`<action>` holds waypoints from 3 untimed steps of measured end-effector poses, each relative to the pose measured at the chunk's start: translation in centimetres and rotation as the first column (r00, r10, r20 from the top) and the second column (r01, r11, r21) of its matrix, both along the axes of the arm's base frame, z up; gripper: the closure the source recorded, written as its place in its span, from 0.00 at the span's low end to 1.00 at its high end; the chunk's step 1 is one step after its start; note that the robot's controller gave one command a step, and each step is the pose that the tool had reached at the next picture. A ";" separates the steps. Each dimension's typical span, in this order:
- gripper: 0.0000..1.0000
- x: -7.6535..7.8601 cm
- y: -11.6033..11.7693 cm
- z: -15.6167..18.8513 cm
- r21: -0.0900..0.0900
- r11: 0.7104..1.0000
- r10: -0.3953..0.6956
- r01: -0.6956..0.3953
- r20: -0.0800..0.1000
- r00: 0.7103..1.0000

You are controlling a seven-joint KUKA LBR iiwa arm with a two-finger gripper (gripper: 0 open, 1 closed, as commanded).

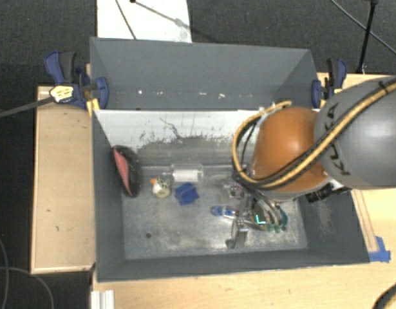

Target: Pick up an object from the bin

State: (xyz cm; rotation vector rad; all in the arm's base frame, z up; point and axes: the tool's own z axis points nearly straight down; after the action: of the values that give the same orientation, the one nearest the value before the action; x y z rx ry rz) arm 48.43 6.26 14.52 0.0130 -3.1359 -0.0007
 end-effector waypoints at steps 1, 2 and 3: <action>0.00 8.9 2.1 -7.5 -0.001 0.984 0.178 -0.178 0.012 0.984; 0.00 9.7 6.0 -4.3 0.002 0.994 0.109 -0.109 0.013 0.994; 0.00 9.2 5.4 -3.1 0.000 0.983 0.181 -0.181 0.012 0.983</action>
Offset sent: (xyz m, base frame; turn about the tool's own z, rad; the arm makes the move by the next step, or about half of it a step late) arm 0.0870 0.0209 -0.0752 -0.1787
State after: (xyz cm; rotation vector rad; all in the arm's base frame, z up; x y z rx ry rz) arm 57.62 11.67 11.41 0.2990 -3.1338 -0.0013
